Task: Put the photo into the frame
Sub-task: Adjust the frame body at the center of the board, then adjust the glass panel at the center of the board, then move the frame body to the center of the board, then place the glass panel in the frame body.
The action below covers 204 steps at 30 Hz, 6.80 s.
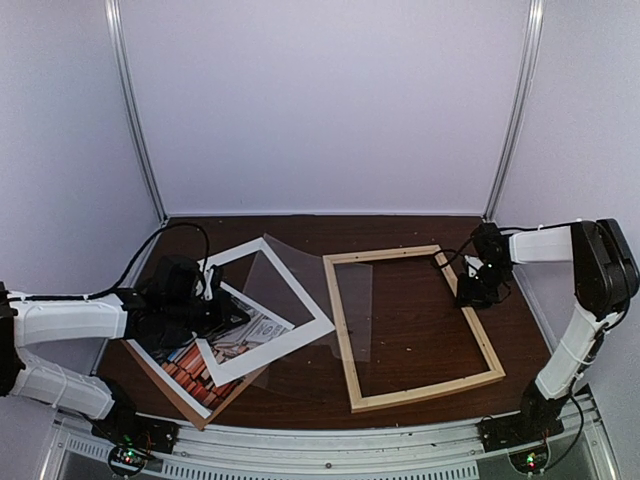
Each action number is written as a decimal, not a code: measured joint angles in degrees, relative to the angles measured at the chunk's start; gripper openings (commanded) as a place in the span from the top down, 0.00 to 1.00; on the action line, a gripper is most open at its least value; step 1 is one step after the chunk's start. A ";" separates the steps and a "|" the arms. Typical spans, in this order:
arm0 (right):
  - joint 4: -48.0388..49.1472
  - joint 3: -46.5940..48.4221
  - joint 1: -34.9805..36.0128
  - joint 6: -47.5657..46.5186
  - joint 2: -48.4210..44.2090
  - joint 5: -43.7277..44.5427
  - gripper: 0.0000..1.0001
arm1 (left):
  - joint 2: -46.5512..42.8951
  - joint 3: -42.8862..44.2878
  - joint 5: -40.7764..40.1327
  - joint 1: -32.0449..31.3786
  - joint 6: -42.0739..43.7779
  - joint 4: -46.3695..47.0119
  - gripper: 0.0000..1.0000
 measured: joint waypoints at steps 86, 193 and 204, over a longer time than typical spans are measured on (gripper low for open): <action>12.37 13.51 30.03 5.73 12.59 -9.60 0.31 | 3.67 3.30 0.81 -8.02 0.68 -3.67 0.73; -2.56 -4.79 -11.69 3.04 -21.64 1.11 0.25 | 14.73 35.98 11.06 -22.53 10.38 9.99 1.00; -3.45 -4.76 -11.98 2.67 -21.62 -0.79 0.25 | 31.01 29.57 2.10 -21.09 0.55 12.70 1.00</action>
